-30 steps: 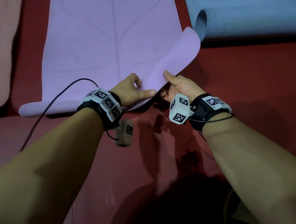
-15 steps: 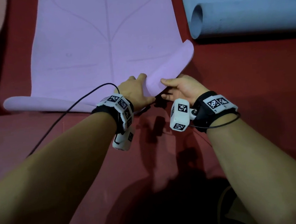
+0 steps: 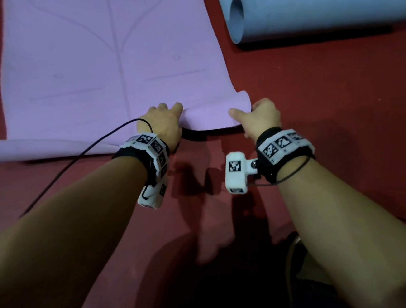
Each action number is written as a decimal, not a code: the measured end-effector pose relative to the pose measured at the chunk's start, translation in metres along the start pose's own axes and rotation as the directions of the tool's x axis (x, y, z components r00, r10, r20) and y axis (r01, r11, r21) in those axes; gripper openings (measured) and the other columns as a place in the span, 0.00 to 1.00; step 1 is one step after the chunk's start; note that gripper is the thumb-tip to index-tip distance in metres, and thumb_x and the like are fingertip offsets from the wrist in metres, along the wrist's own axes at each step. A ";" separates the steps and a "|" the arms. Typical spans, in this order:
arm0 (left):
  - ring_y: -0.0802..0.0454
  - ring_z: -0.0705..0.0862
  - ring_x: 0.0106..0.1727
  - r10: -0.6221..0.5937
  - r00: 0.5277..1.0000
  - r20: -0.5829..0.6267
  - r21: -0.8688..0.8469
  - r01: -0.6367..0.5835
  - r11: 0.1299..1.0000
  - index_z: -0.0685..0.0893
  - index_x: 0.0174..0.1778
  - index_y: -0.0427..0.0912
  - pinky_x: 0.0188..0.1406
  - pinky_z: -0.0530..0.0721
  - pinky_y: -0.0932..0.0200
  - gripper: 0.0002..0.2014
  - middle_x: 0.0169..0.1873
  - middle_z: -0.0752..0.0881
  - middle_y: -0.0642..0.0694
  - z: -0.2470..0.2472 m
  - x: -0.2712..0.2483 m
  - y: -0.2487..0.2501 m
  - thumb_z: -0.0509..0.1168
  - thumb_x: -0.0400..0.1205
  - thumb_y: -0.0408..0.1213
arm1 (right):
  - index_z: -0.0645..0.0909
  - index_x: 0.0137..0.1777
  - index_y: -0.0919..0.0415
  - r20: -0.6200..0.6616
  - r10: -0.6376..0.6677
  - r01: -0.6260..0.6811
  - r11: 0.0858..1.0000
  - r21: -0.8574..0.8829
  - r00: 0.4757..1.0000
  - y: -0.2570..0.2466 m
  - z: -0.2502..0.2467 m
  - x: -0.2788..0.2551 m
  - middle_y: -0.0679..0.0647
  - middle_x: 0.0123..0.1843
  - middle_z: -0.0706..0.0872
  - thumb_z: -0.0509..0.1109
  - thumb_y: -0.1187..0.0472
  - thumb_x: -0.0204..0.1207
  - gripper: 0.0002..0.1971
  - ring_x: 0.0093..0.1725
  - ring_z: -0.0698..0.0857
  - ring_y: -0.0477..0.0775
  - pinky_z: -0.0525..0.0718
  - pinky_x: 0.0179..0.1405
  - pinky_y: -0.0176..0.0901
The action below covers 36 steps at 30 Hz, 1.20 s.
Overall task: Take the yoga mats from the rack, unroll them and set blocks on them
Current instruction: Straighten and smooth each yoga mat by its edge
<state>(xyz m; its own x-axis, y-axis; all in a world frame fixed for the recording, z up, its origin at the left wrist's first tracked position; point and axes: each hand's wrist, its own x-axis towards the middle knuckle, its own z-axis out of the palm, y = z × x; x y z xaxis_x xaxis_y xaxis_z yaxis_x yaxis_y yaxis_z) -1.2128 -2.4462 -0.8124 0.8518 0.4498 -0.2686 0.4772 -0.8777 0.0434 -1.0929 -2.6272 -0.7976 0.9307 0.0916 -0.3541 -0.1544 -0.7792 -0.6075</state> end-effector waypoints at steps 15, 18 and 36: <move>0.38 0.76 0.57 0.047 0.996 -0.075 0.071 -0.042 0.997 0.70 0.66 0.45 0.36 0.71 0.49 0.16 0.60 0.73 0.39 -0.017 -0.017 0.000 0.63 0.83 0.35 | 0.66 0.77 0.65 0.581 0.247 -0.562 0.689 0.458 0.776 -0.040 0.027 -0.024 0.73 0.65 0.81 0.68 0.43 0.80 0.34 0.45 0.90 0.71 0.89 0.47 0.64; 0.38 0.75 0.59 0.083 0.996 -0.034 0.067 -0.081 0.994 0.71 0.66 0.45 0.37 0.71 0.49 0.19 0.61 0.72 0.39 -0.018 -0.021 0.000 0.67 0.81 0.40 | 0.69 0.75 0.63 0.610 0.267 -0.599 0.668 0.440 0.746 -0.048 0.028 -0.029 0.69 0.57 0.85 0.73 0.37 0.75 0.38 0.41 0.89 0.65 0.87 0.35 0.54; 0.51 0.85 0.22 -0.204 0.874 0.441 -0.542 0.440 0.716 0.86 0.37 0.36 0.26 0.81 0.61 0.26 0.27 0.90 0.39 -0.014 -0.044 -0.061 0.66 0.80 0.60 | 0.79 0.41 0.70 0.689 0.036 -0.583 0.566 0.583 0.724 -0.102 0.037 -0.043 0.63 0.28 0.84 0.65 0.53 0.84 0.18 0.21 0.85 0.60 0.84 0.20 0.42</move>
<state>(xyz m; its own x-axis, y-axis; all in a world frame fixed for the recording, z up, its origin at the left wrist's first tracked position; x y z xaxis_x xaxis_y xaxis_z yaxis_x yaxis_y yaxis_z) -1.2769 -2.4105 -0.7901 0.5519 0.4995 -0.6677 0.8338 -0.3408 0.4343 -1.1297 -2.5291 -0.7468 0.4393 0.4656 -0.7683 -0.8235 -0.1332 -0.5515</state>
